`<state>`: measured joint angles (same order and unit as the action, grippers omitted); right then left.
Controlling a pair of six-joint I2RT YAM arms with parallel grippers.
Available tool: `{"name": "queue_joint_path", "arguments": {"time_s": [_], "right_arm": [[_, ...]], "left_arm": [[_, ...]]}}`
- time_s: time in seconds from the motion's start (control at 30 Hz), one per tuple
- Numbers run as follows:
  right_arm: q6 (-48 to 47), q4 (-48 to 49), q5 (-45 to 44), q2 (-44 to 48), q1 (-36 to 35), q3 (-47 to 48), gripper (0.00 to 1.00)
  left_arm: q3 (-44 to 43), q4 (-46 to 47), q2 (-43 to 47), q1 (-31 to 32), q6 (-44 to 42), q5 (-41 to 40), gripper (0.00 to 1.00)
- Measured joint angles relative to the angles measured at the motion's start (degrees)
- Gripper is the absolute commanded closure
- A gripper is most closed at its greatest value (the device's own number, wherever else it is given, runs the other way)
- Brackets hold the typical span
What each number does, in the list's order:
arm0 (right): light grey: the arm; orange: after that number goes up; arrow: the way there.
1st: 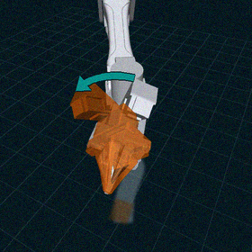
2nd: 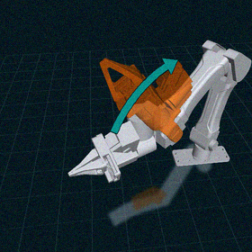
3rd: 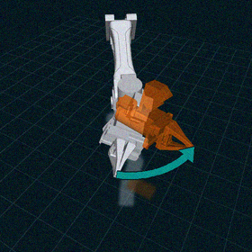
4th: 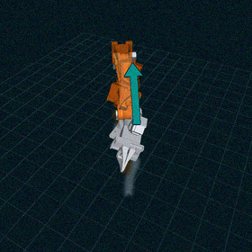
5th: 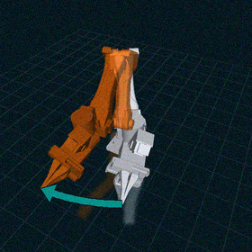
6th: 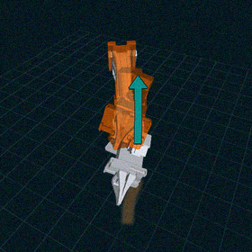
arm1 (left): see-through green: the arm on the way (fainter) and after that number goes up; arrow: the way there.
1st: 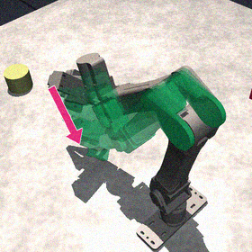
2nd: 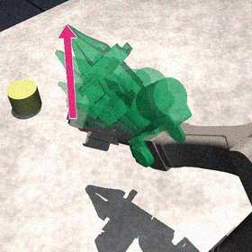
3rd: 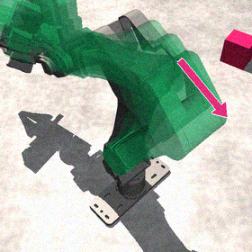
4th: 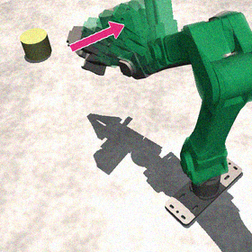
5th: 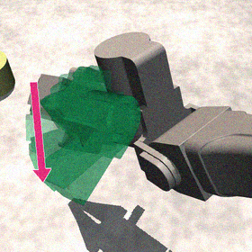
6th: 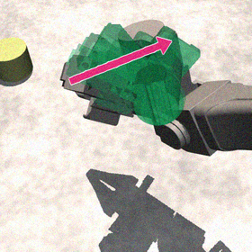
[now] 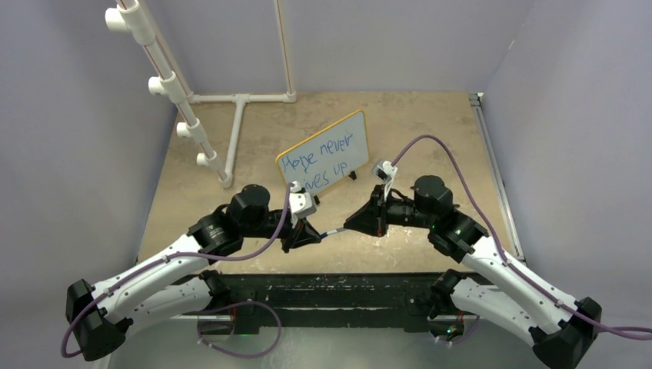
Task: Write a sentence on the whiteboard
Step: Close the pen cap.
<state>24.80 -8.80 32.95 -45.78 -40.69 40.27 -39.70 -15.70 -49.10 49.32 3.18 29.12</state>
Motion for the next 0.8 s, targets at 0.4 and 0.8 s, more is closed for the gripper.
{"name": "queue_joint_path", "arguments": {"time_s": [0.4,0.8], "right_arm": [[0.2,5.2,8.0,-4.0,0.9,-1.1,1.0],[3.7,16.5,16.3,-10.0,1.7,-4.3,1.0]], "left_arm": [[0.3,-0.6,1.5,0.3,0.0,1.3,1.0],[0.5,-2.2,2.3,0.5,0.2,2.4,1.0]]}}
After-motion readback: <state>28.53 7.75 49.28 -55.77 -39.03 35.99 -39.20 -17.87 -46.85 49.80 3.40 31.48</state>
